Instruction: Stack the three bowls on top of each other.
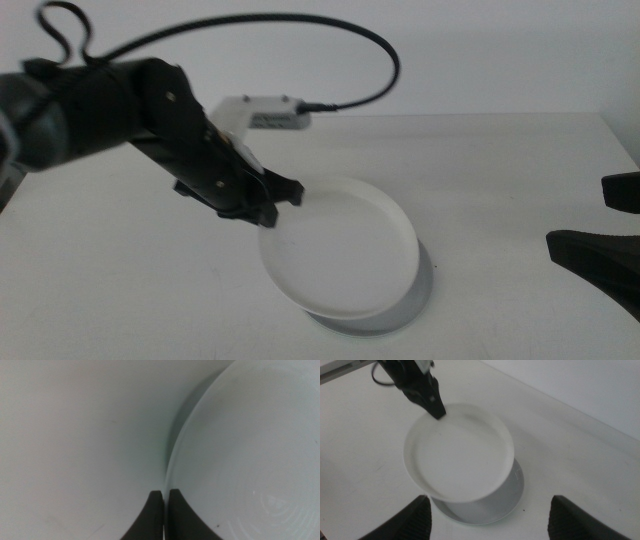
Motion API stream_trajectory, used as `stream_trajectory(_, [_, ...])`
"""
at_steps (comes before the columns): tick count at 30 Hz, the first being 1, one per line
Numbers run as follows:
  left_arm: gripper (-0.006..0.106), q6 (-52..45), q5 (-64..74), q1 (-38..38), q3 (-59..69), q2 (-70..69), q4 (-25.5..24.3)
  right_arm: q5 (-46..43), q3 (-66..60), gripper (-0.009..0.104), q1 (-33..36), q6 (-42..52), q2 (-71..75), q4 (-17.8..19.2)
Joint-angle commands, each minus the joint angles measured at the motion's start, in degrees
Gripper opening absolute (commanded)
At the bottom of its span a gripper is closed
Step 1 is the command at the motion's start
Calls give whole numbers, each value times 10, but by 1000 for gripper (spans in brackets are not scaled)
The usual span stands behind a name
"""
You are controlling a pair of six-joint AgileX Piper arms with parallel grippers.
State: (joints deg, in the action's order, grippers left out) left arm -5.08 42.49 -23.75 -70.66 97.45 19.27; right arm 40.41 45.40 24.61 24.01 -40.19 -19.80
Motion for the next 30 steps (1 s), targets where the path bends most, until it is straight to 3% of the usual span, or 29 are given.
stream_trajectory(1, [0, 12, -34, -15, -13, -11, 14, -40, 13, 59, -1, 6, 1, -4])
stream_trajectory(9, [3, 11, -81, -27, -13, 45, 38, -40, 13, 59, -1, 6, 1, -4])
stream_trajectory(12, [11, 6, -96, -27, -13, 59, 42, -40, 13, 59, -1, 6, 1, -4])
stream_trajectory(15, [28, -2, -108, -27, -13, 62, 43, -40, 13, 59, -1, 6, 1, -4])
stream_trajectory(20, [76, -17, -106, -20, -13, 49, 28, -40, 13, 59, -1, 6, 1, -4])
stream_trajectory(22, [88, -16, -97, -10, -13, 31, 18, -40, 13, 59, -1, 6, 1, -4])
stream_trajectory(24, [94, -16, -81, 5, -13, 8, 10, -40, 13, 59, -1, 6, 1, -4])
stream_trajectory(30, [94, -8, -7, 56, -13, -89, -20, -40, 13, 59, -1, 6, 1, -4])
